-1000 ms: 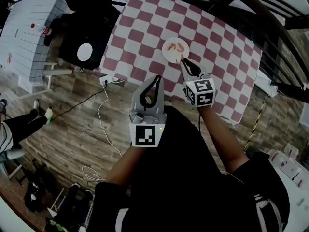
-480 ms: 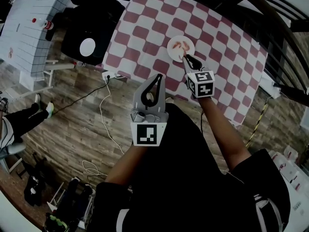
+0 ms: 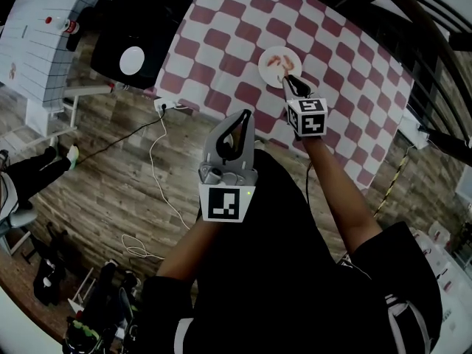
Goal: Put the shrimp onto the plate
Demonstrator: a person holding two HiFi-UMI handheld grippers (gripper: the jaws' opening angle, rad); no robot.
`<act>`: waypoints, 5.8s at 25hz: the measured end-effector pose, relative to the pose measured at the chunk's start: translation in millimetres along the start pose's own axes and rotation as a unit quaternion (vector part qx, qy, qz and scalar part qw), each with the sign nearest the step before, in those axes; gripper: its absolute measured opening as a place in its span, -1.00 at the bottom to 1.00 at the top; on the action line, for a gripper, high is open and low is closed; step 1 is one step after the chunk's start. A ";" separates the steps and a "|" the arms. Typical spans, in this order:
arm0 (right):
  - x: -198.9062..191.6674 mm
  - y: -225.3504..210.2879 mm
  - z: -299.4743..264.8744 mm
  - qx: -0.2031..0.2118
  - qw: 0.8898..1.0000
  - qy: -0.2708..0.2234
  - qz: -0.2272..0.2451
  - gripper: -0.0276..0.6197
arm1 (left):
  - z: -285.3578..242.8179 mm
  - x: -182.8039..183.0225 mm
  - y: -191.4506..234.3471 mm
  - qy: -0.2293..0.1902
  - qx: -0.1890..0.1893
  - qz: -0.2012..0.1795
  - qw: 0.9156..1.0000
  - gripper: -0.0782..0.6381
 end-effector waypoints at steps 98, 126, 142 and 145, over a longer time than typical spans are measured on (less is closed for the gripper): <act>7.2 16.9 32.9 -0.001 0.998 -0.039 -0.042 -0.74 | 42.0 -21.8 -15.7 0.022 0.006 0.030 0.999 -0.76; 23.9 47.5 297.1 -0.050 0.959 -0.266 -0.080 -0.92 | 15.0 74.2 -83.3 -0.074 -0.148 0.031 0.986 -0.76; 17.1 31.2 353.1 -0.142 0.925 -0.342 -0.089 -0.92 | -11.8 105.8 -141.7 -0.114 -0.236 -0.010 0.965 -0.76; 13.6 22.4 363.3 -0.162 0.919 -0.349 -0.089 -0.92 | -13.6 110.8 -153.9 -0.127 -0.253 -0.011 0.959 -0.76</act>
Point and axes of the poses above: the fingertips, and each gripper's own axes: z backward along the fingers, y to its left, x out of its top, the point moved 6 cm from there along z, backward along the fingers, and after that the axes turned 13 degrees about -z, right-handed, at the moved point
